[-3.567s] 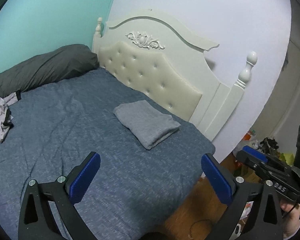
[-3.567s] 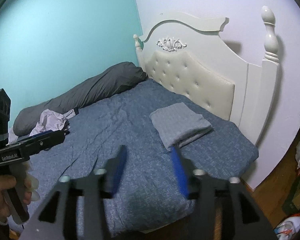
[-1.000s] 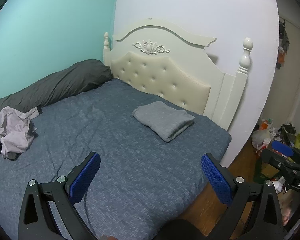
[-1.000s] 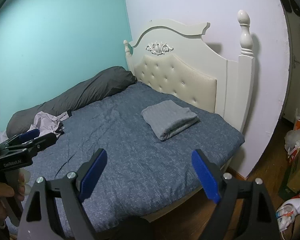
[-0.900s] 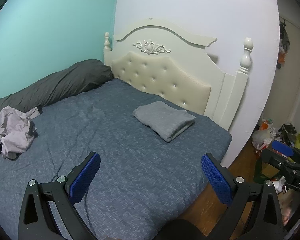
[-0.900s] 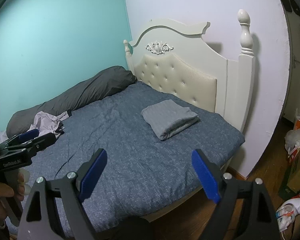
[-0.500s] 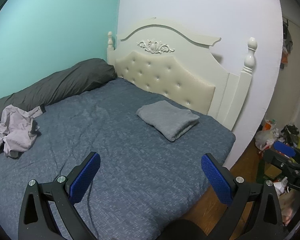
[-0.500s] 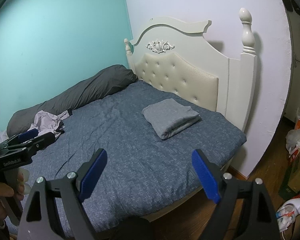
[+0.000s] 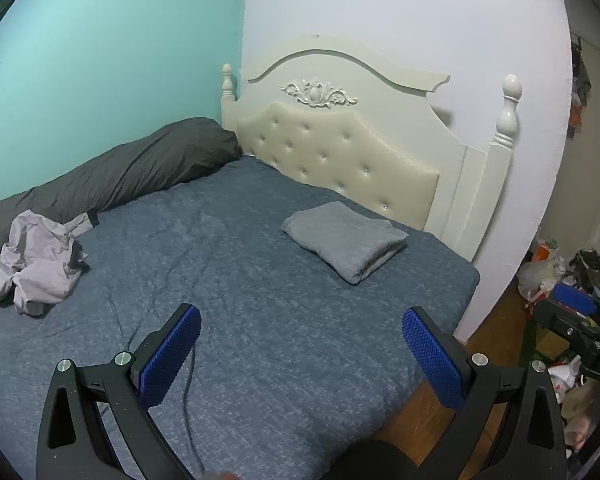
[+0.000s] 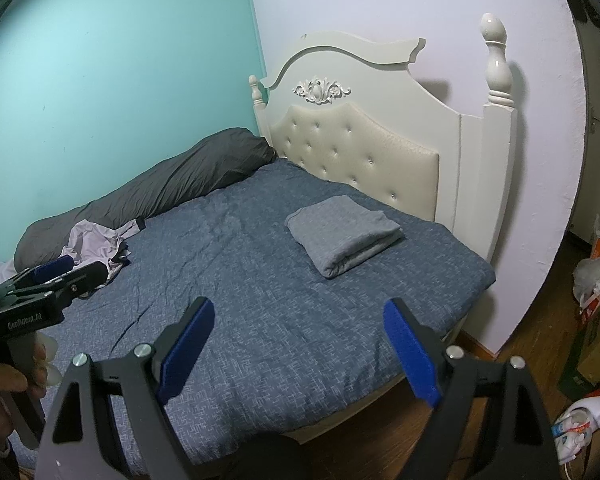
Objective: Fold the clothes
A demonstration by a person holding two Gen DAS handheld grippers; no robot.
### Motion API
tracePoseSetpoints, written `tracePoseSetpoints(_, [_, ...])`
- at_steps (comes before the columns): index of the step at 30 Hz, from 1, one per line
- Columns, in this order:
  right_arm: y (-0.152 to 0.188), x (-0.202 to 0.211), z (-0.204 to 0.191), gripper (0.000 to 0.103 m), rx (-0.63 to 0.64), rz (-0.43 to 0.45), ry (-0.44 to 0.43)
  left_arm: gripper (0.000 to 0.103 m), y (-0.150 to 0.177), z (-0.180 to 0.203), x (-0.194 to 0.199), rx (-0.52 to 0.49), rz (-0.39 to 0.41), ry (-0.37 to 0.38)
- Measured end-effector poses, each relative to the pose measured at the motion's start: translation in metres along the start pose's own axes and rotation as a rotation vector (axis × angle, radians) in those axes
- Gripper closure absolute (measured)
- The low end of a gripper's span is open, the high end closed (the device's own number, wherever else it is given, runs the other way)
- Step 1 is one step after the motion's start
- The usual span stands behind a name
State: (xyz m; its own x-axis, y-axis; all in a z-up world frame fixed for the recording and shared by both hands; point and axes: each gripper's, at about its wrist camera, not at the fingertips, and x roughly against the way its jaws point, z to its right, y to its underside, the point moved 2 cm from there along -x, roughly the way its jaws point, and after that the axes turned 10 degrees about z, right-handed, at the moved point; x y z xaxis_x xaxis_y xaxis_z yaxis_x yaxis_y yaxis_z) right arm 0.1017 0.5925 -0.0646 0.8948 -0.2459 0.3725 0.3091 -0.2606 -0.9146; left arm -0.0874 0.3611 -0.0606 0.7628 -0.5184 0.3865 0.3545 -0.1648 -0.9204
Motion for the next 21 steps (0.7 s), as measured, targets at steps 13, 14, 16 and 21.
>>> tracePoseSetpoints(13, [0.0006, -0.0012, 0.0, 0.016, -0.002, -0.003, -0.004, 0.0, 0.0005, -0.0028, -0.0005, 0.001, -0.004, -0.007])
tracePoseSetpoints(14, [0.0007, -0.0015, 0.0003, 0.016, -0.003, -0.004, -0.003, 0.0, 0.0006, -0.0029, -0.0005, 0.001, -0.005, -0.007])
tracePoseSetpoints(16, [0.0003, -0.0017, 0.0003, 0.016, -0.004, -0.005, -0.004, 0.0, 0.0006, -0.0026, -0.0012, 0.0, -0.007, -0.01])
tracePoseSetpoints(21, [0.0001, -0.0019, -0.0006, 0.016, -0.003, -0.004, -0.004, 0.0, -0.0003, -0.0036, -0.0004, 0.004, -0.003, -0.017])
